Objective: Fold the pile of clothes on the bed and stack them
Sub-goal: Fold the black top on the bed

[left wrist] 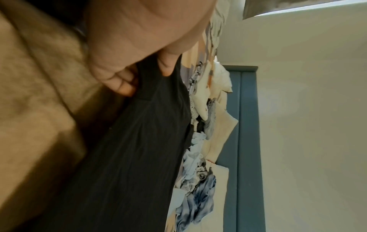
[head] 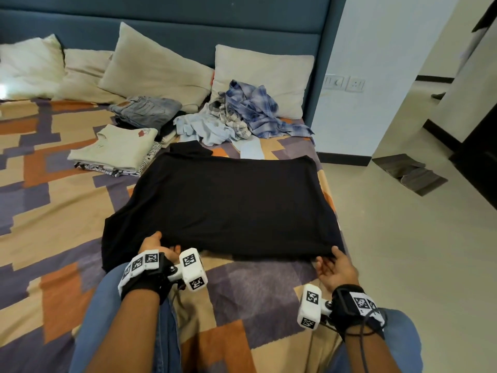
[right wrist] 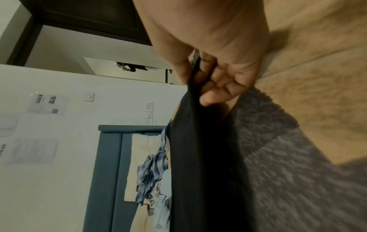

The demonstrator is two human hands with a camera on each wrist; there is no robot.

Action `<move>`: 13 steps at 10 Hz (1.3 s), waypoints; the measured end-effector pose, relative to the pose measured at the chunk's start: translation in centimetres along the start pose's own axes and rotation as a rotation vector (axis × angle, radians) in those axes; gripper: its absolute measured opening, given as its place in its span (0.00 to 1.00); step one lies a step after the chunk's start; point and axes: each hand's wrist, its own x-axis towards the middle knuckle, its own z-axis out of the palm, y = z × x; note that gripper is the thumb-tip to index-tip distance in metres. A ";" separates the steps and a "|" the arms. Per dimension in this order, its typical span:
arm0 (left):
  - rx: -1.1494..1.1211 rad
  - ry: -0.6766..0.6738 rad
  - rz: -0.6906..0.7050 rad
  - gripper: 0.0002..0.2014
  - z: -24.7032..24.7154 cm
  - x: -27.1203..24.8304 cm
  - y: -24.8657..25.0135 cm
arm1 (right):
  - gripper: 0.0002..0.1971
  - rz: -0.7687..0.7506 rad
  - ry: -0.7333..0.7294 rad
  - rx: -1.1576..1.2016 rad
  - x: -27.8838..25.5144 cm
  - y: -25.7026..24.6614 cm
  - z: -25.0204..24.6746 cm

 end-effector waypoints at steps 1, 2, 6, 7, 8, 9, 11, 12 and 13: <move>0.043 -0.045 0.084 0.33 -0.9 8.6 -0.4 | 0.07 -0.071 0.093 0.042 0.8 -0.4 -0.6; 0.095 0.016 0.122 0.29 -1.1 7.4 0.5 | 0.08 -0.076 0.118 0.038 0.9 0.0 -1.1; 0.311 0.106 0.367 0.22 -0.1 5.3 4.7 | 0.06 -0.286 0.105 -0.028 2.8 -2.1 3.5; 0.549 0.115 0.507 0.16 1.6 6.1 6.4 | 0.05 -0.366 0.137 -0.044 3.8 -3.6 6.1; 0.592 0.076 0.563 0.15 4.3 7.9 8.6 | 0.16 -0.406 0.158 -0.069 5.9 -5.3 9.2; 0.285 -0.058 0.396 0.16 7.7 10.4 11.2 | 0.19 -0.393 0.133 -0.149 8.1 -6.6 12.2; -0.056 -0.162 0.194 0.17 10.0 11.6 9.7 | 0.13 -0.301 -0.048 -0.311 8.4 -4.6 13.8; -0.056 -0.117 -0.008 0.10 7.2 12.0 5.6 | 0.07 -0.206 -0.106 -0.399 6.5 -0.5 11.1; -0.028 -0.113 -0.161 0.14 4.4 12.1 0.5 | 0.11 -0.124 -0.071 -0.384 5.3 2.8 7.7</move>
